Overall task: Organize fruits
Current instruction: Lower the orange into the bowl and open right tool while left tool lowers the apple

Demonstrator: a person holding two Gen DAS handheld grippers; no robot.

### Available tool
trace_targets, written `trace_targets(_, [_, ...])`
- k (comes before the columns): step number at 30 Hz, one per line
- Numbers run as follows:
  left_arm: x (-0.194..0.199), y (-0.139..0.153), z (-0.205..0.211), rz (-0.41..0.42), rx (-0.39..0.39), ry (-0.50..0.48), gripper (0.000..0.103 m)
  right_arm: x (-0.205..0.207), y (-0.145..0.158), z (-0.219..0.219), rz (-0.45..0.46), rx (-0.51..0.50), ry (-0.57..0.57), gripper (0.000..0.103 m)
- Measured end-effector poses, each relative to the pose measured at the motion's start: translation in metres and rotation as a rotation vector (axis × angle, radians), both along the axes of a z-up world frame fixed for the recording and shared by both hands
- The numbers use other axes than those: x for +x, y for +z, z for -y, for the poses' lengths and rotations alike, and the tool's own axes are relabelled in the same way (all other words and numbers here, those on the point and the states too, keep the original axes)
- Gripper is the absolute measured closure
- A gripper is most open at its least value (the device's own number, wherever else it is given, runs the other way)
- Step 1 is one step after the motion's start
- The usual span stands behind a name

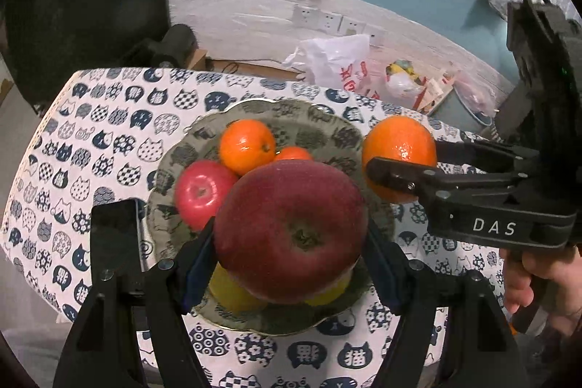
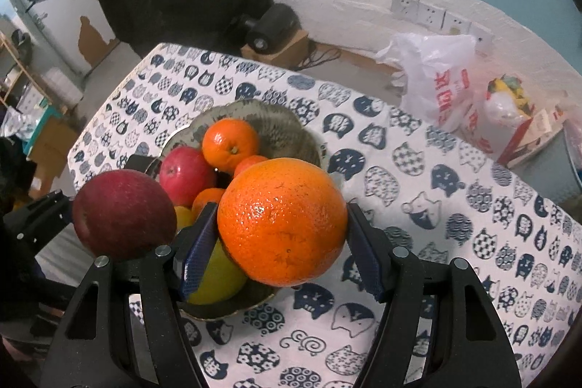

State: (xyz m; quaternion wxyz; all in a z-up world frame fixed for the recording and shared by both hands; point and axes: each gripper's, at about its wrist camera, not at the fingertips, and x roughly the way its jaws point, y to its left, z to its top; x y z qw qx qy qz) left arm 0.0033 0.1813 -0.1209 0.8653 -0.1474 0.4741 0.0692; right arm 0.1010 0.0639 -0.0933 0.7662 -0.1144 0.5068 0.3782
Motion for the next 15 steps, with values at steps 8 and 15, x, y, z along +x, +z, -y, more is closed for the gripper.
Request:
trace_targets(8, [-0.002, -0.010, -0.011, -0.020, 0.011, 0.020, 0.027, -0.003, -0.017, -0.015, -0.030, -0.023, 0.022, 0.034])
trace_targets(15, [-0.003, -0.018, -0.017, -0.038, 0.003, 0.027, 0.027, -0.004, -0.025, -0.022, -0.016, -0.044, 0.031, 0.034])
